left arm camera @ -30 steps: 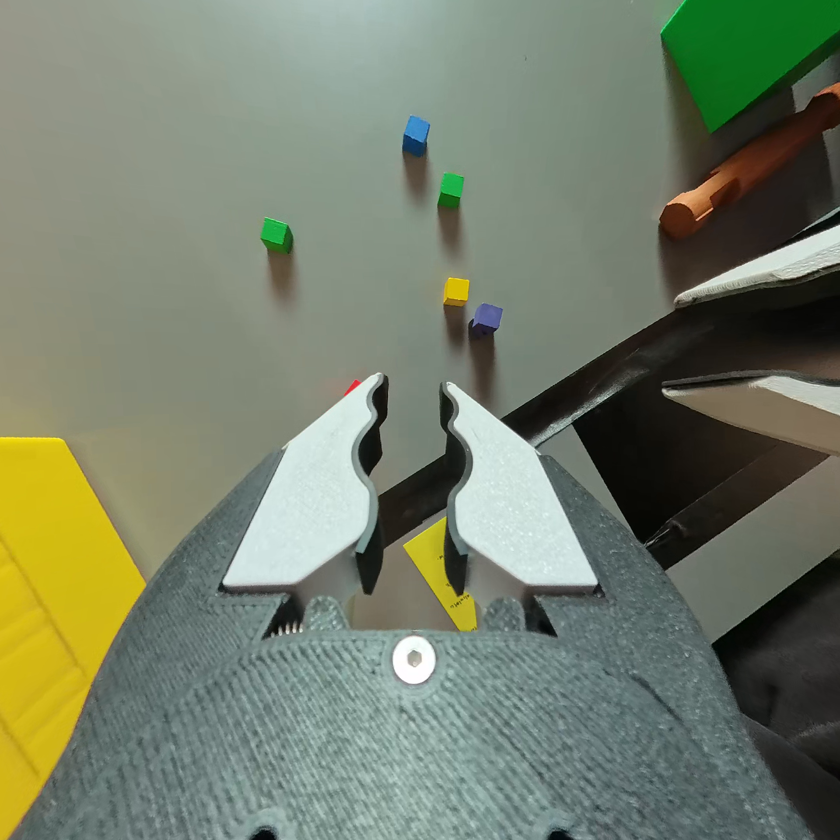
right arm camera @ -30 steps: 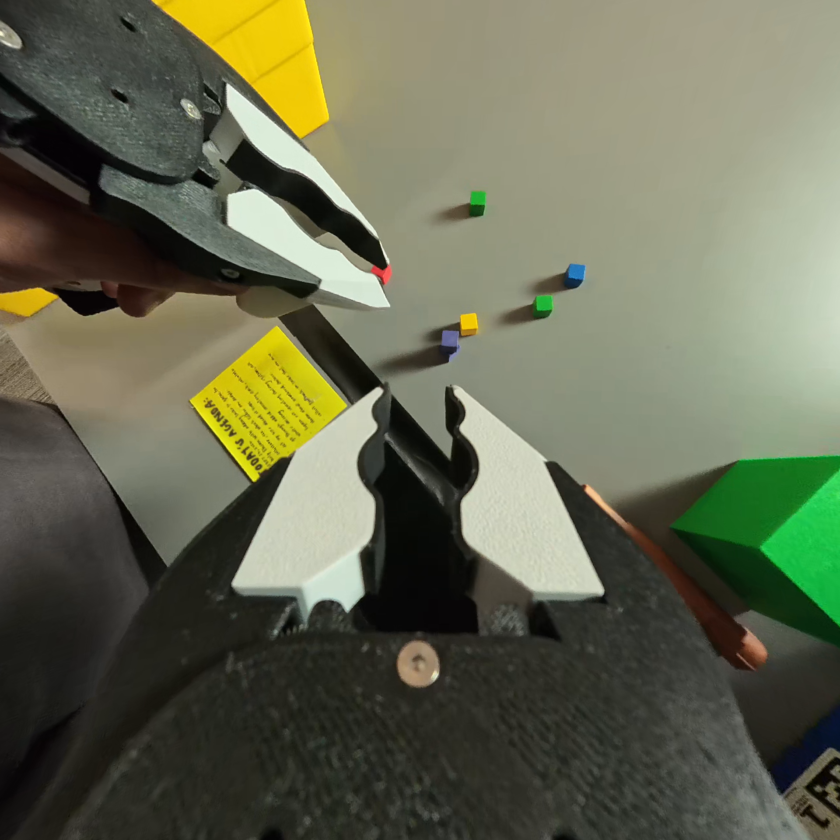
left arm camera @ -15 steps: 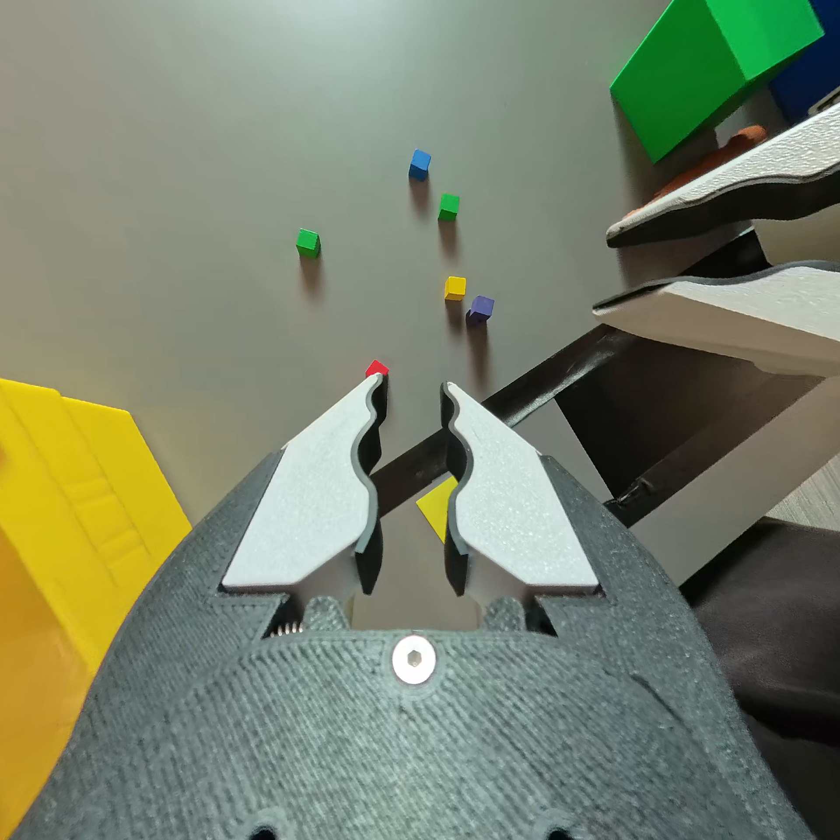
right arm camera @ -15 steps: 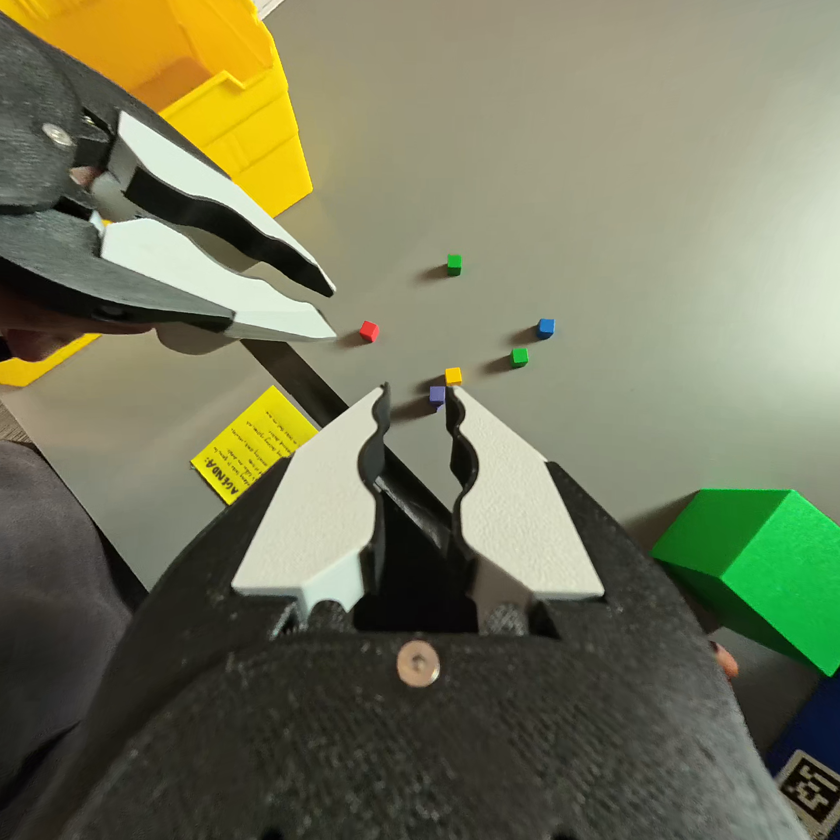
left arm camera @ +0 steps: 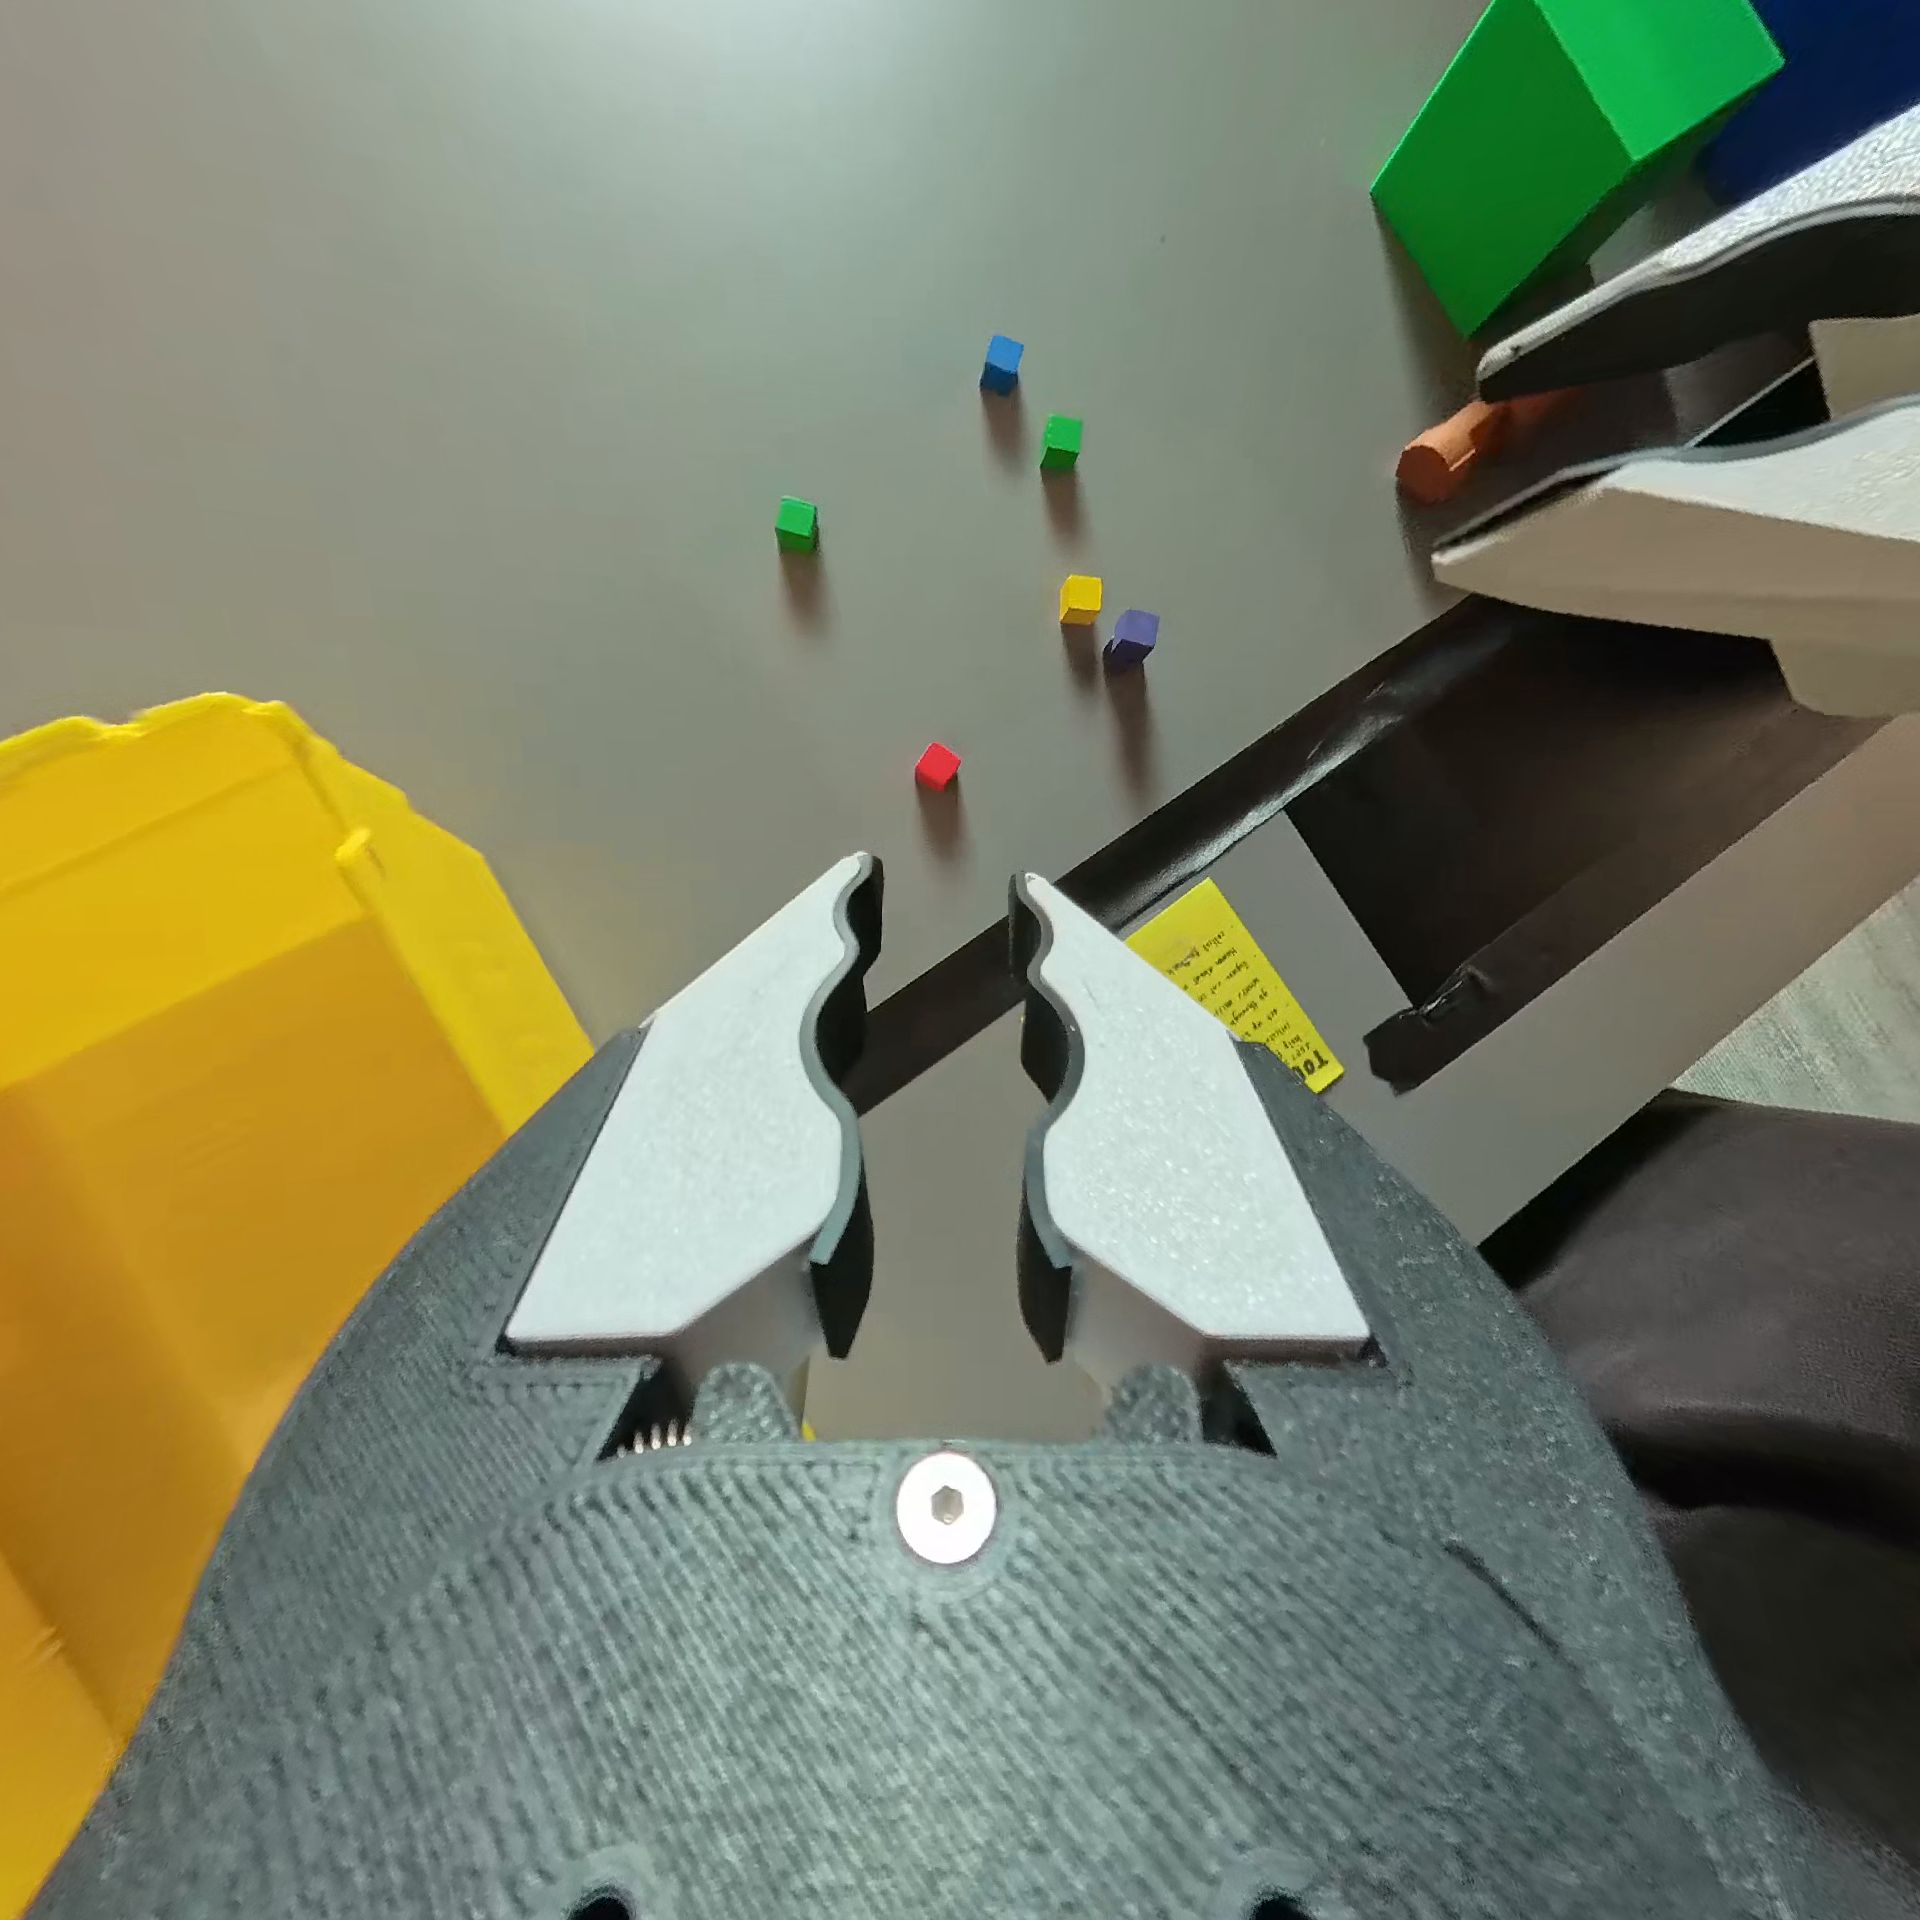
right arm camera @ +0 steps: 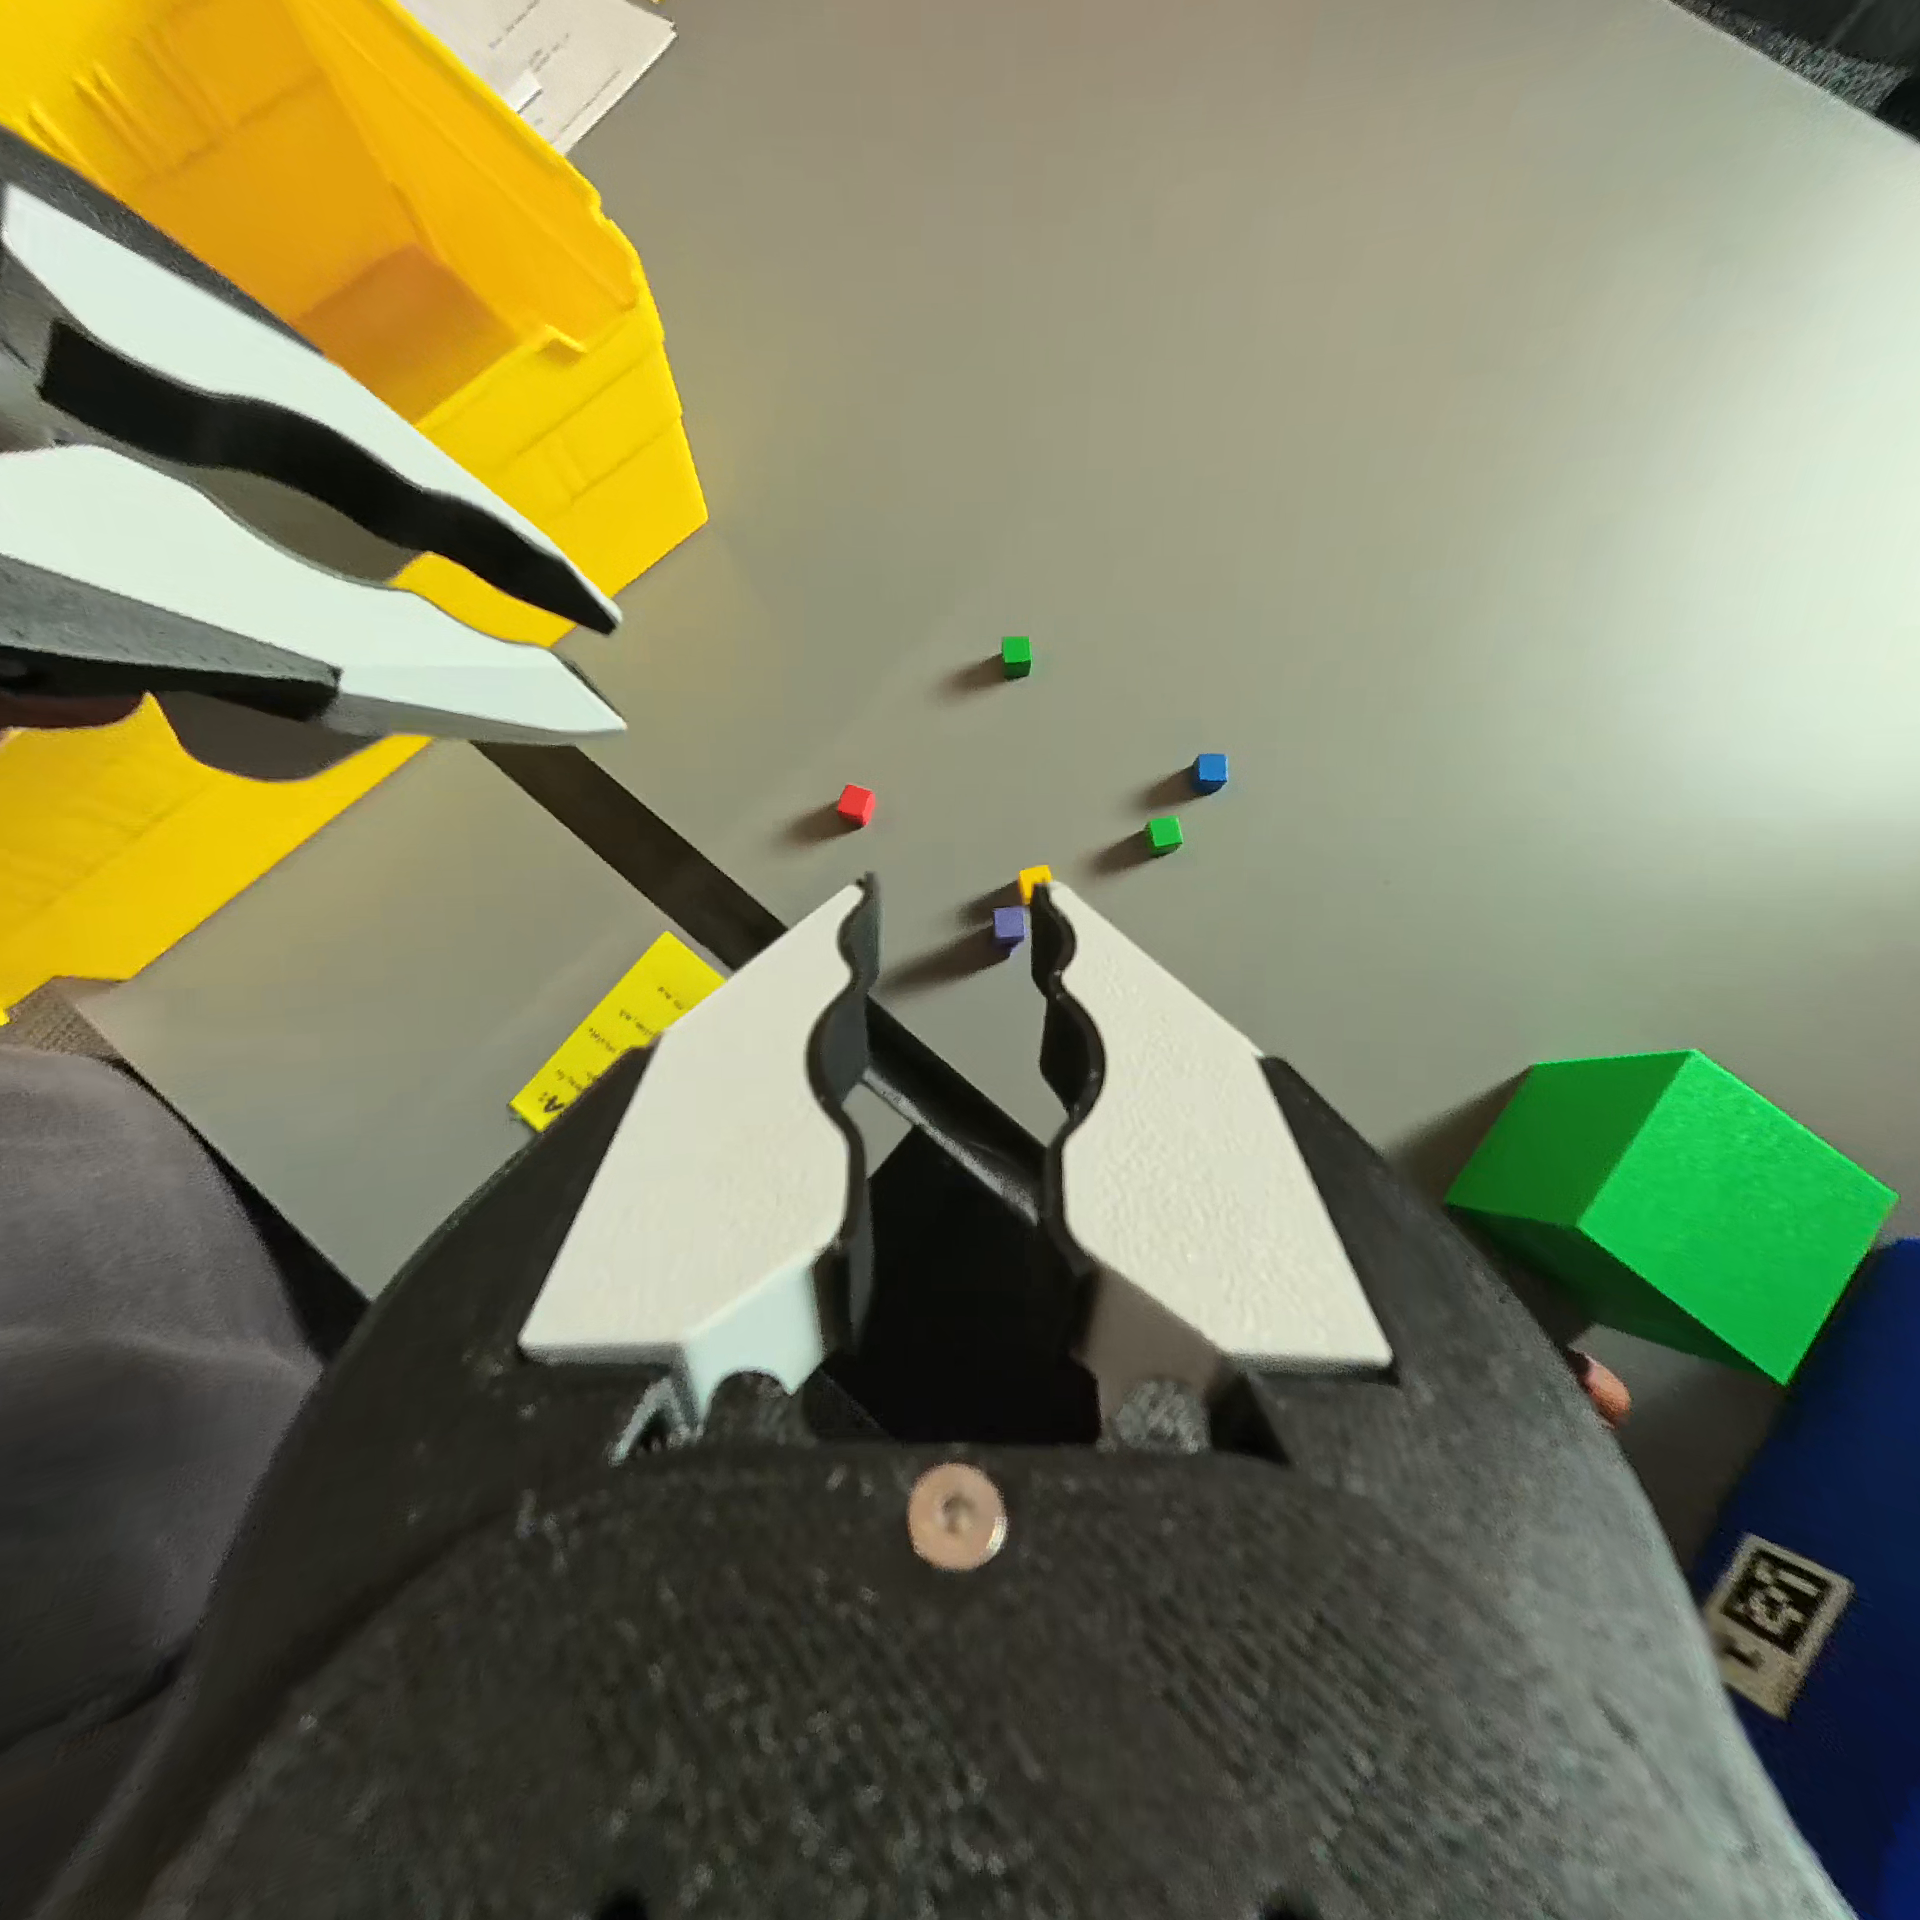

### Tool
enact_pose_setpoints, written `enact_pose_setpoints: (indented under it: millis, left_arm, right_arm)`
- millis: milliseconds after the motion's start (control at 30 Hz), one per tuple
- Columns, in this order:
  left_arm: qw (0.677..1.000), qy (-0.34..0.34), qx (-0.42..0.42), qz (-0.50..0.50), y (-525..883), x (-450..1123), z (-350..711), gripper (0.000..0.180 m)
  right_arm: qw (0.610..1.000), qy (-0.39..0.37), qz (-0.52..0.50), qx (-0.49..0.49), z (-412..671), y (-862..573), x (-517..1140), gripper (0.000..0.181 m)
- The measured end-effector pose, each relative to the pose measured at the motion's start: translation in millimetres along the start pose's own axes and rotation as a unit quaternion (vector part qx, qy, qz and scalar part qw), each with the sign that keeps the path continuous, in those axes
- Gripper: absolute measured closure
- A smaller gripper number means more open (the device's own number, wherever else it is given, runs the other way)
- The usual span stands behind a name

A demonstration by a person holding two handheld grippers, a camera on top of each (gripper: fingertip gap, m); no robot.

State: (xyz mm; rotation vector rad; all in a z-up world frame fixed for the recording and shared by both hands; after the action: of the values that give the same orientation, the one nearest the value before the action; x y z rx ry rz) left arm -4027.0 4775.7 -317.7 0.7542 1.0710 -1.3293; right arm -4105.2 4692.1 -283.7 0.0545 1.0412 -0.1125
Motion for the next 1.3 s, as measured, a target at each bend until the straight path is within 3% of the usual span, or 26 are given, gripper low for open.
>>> enact_pose_setpoints:
  millis: [567, 933, 1300]
  left_arm:
    - [0.994, -0.061, -0.083, -0.029, 5, -21, -4, 0.156]
    - [0.989, -0.052, -0.138, 0.012, -40, -46, -49, 0.153]
    - [0.991, -0.044, -0.128, 0.023, -55, -46, -50, 0.153]
  right_arm:
    - [0.999, -0.042, -0.003, 0.034, -8, -2, -26, 0.148]
    - [0.995, -0.085, 0.060, 0.001, -15, 3, -33, 0.145]
    - [0.992, -0.089, 0.092, -0.021, -14, 22, -37, 0.144]
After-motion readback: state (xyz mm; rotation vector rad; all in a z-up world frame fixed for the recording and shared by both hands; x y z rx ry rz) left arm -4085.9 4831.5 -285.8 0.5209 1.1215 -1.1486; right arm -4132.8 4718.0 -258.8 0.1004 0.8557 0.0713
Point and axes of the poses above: each gripper's, where its closed fingertips meet, x out along the fingers, z out of its top, y = z × x across the jaws, the point moved 2 cm from there along -x, back along the fingers, and after that the axes turned 14 degrees about y, right-handed, at the moved point
